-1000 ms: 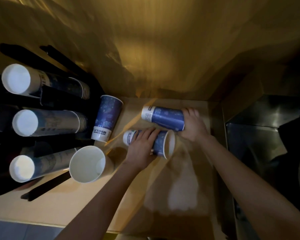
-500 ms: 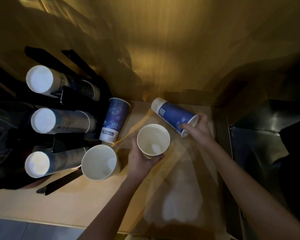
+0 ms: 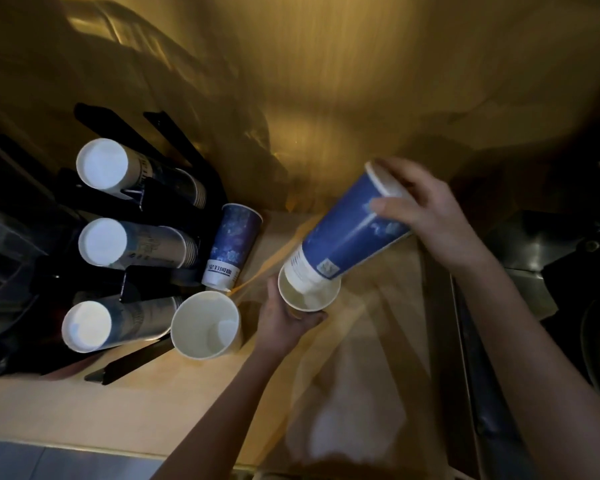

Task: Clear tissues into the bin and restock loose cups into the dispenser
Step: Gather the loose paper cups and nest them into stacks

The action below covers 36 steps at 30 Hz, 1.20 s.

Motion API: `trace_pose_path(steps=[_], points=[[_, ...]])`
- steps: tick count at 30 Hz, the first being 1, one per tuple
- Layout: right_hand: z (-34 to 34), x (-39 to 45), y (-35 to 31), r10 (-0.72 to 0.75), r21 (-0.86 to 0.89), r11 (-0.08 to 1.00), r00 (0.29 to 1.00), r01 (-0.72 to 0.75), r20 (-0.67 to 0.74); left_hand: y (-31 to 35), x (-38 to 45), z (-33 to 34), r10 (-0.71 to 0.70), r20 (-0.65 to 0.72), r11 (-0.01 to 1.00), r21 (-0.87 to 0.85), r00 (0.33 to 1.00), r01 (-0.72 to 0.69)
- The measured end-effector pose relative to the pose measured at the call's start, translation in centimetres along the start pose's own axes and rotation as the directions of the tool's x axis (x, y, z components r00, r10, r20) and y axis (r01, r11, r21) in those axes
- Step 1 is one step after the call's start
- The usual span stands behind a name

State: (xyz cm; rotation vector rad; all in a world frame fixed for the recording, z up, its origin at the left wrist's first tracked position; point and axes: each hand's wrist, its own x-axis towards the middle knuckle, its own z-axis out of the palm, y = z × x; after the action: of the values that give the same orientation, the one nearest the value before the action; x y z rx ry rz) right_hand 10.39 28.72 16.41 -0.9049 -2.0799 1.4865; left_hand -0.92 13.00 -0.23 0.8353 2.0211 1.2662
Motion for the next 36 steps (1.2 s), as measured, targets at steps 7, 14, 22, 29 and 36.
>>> trace_pose_path(steps=[7, 14, 22, 29, 36], points=[[5.1, -1.0, 1.1, -0.083, -0.633, 0.731, 0.954, 0.254, 0.287, -0.1, -0.1, 0.0, 0.007, -0.006, 1.000, -0.008, 1.000, -0.007], [9.2, -1.2, 6.8, -0.072, -0.546, 0.800, 0.943, 0.249, 0.325, 0.1, -0.1, -0.2, 0.014, -0.021, 0.998, -0.063, 1.000, -0.015], [9.5, 1.6, 6.4, 0.025, -0.502, 0.852, 0.948, 0.146, 0.318, -0.5, 0.3, 0.0, 0.018, -0.026, 1.000, 0.016, 1.000, -0.018], [11.8, 8.4, 4.9, 0.258, -0.215, 0.958, 0.895, -0.189, 0.364, -0.8, 0.3, -0.9, -0.013, -0.100, 1.000, 0.004, 0.995, 0.013], [15.1, 13.1, 7.7, 0.613, 0.159, 0.699, 0.699, -0.697, 0.369, -1.4, -0.1, -1.0, -0.015, -0.152, 0.998, -0.058, 0.988, 0.006]])
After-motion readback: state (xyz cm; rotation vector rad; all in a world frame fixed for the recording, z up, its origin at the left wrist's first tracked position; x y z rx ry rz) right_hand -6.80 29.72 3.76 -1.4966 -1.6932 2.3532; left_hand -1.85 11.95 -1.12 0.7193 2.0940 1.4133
